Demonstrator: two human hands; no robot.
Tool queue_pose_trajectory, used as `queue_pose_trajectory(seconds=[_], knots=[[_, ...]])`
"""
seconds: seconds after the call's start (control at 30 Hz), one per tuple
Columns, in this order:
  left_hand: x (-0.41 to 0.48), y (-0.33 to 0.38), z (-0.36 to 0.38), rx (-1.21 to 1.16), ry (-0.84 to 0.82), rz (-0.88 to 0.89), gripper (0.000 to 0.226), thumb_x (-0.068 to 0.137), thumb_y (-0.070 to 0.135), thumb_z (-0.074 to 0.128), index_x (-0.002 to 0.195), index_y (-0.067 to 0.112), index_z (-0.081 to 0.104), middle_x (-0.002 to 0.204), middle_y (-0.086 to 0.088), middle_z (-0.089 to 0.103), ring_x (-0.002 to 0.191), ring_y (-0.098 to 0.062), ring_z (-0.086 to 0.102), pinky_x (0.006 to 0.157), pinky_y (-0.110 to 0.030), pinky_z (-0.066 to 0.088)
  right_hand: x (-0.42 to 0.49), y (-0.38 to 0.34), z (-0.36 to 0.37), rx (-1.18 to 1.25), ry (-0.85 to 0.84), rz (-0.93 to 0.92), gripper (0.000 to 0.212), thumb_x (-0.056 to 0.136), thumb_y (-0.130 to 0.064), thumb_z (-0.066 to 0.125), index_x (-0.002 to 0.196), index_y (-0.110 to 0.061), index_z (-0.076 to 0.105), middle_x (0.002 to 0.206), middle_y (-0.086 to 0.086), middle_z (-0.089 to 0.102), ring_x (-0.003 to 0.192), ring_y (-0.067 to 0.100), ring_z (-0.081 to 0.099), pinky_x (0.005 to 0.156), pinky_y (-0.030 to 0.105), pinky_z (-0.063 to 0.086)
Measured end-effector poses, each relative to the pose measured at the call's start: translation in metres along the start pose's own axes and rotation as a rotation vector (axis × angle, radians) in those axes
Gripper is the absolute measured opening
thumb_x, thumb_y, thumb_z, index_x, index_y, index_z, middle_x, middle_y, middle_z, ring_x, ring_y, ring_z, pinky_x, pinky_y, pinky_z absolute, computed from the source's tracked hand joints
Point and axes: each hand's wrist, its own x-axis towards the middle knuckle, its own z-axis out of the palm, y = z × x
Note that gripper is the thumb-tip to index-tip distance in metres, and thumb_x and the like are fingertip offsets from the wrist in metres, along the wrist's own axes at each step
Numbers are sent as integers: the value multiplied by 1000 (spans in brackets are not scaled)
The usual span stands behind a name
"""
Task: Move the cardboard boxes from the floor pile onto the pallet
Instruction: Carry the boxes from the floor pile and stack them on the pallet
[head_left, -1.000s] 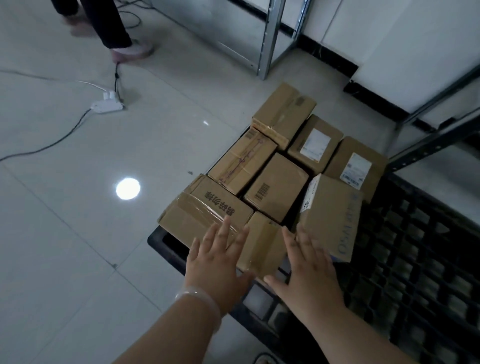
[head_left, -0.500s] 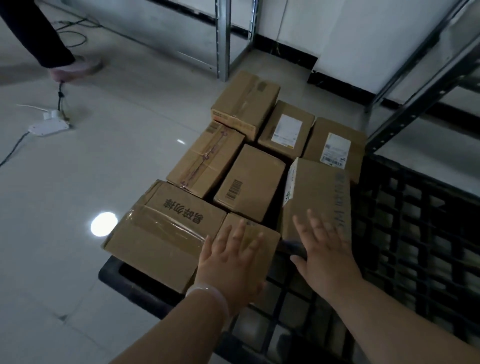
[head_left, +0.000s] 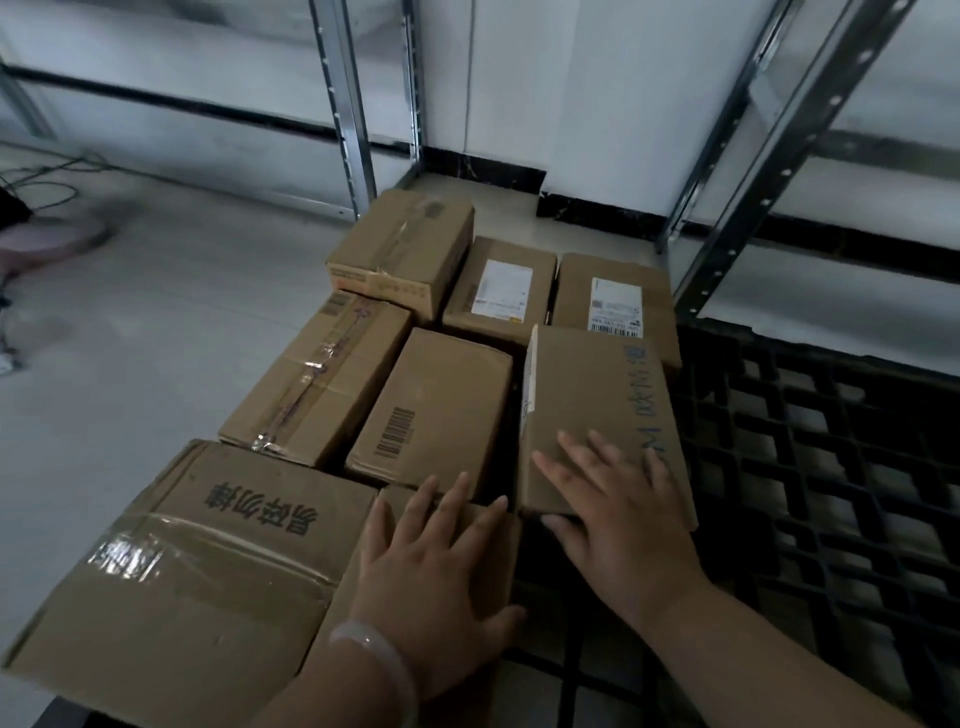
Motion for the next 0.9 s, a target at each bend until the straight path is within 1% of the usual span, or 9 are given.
queue_pose_trajectory(seconds=[0.1,0.17,0.23,0.33,0.47,0.57,0.63,0.8,0.9], knots=[[0,1,0,-20,-7,14,89,64,86,29,121,69,-37,156,22,-26,143,-9,-27,112,-51,-19,10,-9,4,30,-15,55,59,93,-55,50,149,-46,32,160,-14,28,149,16,21,117,57,13],[-1,0,-1,-9,-11,7,94,64,86,30,120,63,-41,151,23,-32,140,-5,-30,113,-51,-18,16,-16,5,65,-24,84,60,95,-56,46,151,-48,26,162,-16,20,151,13,11,118,55,4],[-2,2,0,16,-15,-15,101,64,86,27,123,53,-47,146,21,-39,135,-3,-33,113,-50,-18,20,-25,4,83,-31,112,61,96,-57,43,152,-48,20,163,-17,14,151,13,5,118,55,-1],[-1,5,4,51,-16,-41,104,62,85,22,126,42,-47,144,19,-43,133,-4,-37,112,-51,-20,25,-38,4,118,-23,154,60,97,-55,42,152,-48,18,164,-16,12,151,13,2,118,56,-4],[1,6,10,48,-5,-42,105,62,84,21,138,39,-35,148,17,-39,133,-5,-37,109,-52,-23,31,-45,6,137,-29,170,60,97,-55,42,151,-48,20,164,-15,12,151,13,1,118,57,-5],[0,2,10,57,1,-42,109,62,84,20,149,37,-24,153,16,-33,140,-8,-31,112,-53,-20,30,-42,4,135,-51,157,64,95,-57,44,152,-47,18,164,-15,10,151,13,0,118,57,-6],[0,1,7,62,-16,-37,109,62,84,19,151,35,-21,155,16,-31,143,-10,-28,112,-53,-20,28,-42,1,147,-68,150,66,94,-58,45,153,-46,17,165,-14,9,151,13,-1,119,57,-6],[0,2,2,48,-26,-14,108,64,83,21,151,35,-20,159,13,-26,136,-7,-33,111,-52,-22,23,-43,-4,98,-40,98,63,95,-58,39,153,-44,19,165,-11,12,151,14,-1,119,55,-7],[-2,2,1,30,15,0,104,68,80,26,153,35,-13,161,12,-20,144,-9,-25,112,-51,-21,22,-44,-1,81,-66,67,61,97,-58,33,154,-42,16,165,-10,9,152,14,-2,121,52,-7]])
